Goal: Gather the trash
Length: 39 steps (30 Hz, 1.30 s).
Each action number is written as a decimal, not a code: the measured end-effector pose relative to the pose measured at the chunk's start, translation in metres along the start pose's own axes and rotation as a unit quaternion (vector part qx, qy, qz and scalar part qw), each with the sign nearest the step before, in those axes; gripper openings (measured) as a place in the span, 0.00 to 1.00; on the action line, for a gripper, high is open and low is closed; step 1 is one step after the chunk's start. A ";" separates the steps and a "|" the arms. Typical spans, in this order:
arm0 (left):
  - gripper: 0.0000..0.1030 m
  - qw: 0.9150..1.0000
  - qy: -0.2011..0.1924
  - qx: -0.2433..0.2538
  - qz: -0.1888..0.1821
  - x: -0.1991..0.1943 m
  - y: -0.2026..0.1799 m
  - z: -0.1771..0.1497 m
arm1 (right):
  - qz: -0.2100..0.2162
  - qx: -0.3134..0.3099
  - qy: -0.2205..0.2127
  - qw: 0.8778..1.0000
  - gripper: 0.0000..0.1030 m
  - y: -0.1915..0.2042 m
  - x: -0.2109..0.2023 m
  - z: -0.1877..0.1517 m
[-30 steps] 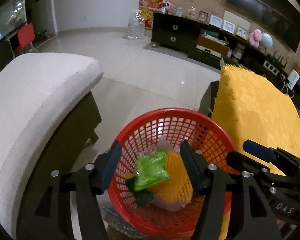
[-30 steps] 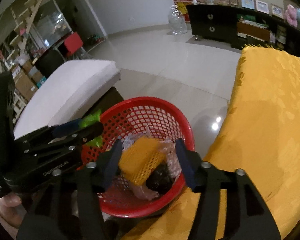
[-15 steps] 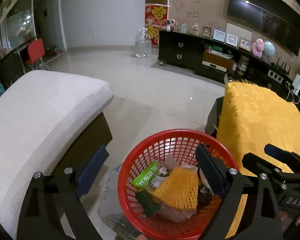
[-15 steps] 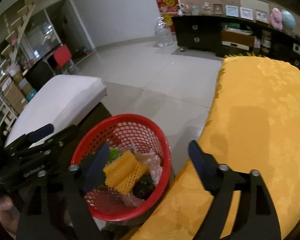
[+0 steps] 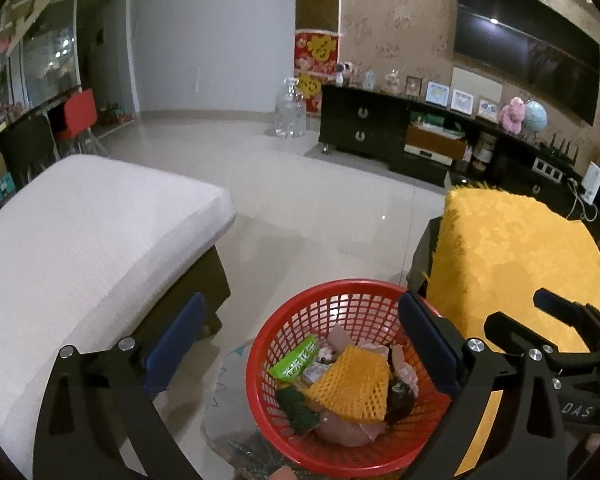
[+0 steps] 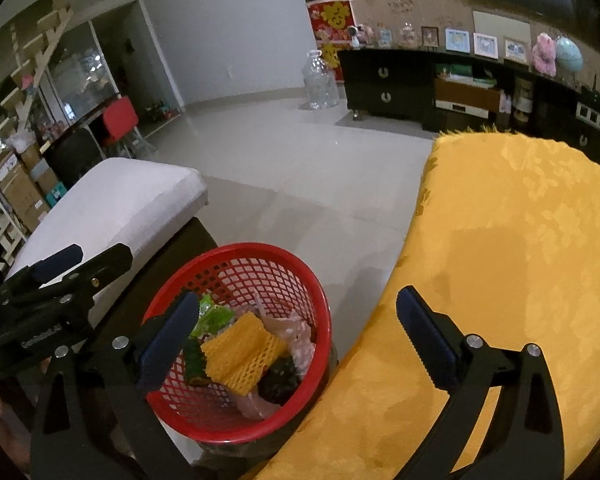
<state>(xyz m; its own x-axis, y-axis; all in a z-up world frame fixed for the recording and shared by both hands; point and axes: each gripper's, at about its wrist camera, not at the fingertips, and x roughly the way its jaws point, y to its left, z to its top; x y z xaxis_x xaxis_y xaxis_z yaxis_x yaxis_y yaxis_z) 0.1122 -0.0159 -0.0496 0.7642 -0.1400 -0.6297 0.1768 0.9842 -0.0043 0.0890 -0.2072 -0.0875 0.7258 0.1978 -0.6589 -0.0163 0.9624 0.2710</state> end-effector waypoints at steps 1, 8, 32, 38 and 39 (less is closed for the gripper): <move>0.92 1.000 -0.005 0.001 0.001 -0.005 -0.002 0.000 | 0.000 -0.004 -0.007 1.000 0.93 0.001 -0.005 0.001; 0.93 0.999 -0.041 -0.001 -0.003 -0.044 0.001 -0.002 | -0.014 -0.040 -0.063 0.997 0.93 0.011 -0.045 0.003; 0.93 0.991 -0.113 0.000 0.075 -0.134 0.002 -0.034 | -0.012 -0.052 -0.172 0.984 0.93 0.040 -0.157 -0.031; 0.93 0.990 -0.119 0.010 0.079 -0.134 -0.008 -0.039 | -0.014 -0.051 -0.173 0.984 0.93 0.037 -0.162 -0.035; 0.93 0.990 -0.117 0.010 0.078 -0.133 -0.009 -0.039 | -0.014 -0.050 -0.173 0.984 0.93 0.037 -0.162 -0.035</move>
<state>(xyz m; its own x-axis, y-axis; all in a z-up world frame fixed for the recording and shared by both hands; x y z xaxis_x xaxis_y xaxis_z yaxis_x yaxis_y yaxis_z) -0.0154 -0.0016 0.0036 0.9056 -0.0110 -0.4240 0.0568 0.9938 0.0955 -0.0535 -0.1970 0.0050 0.9169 0.1118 -0.3832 -0.0475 0.9837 0.1735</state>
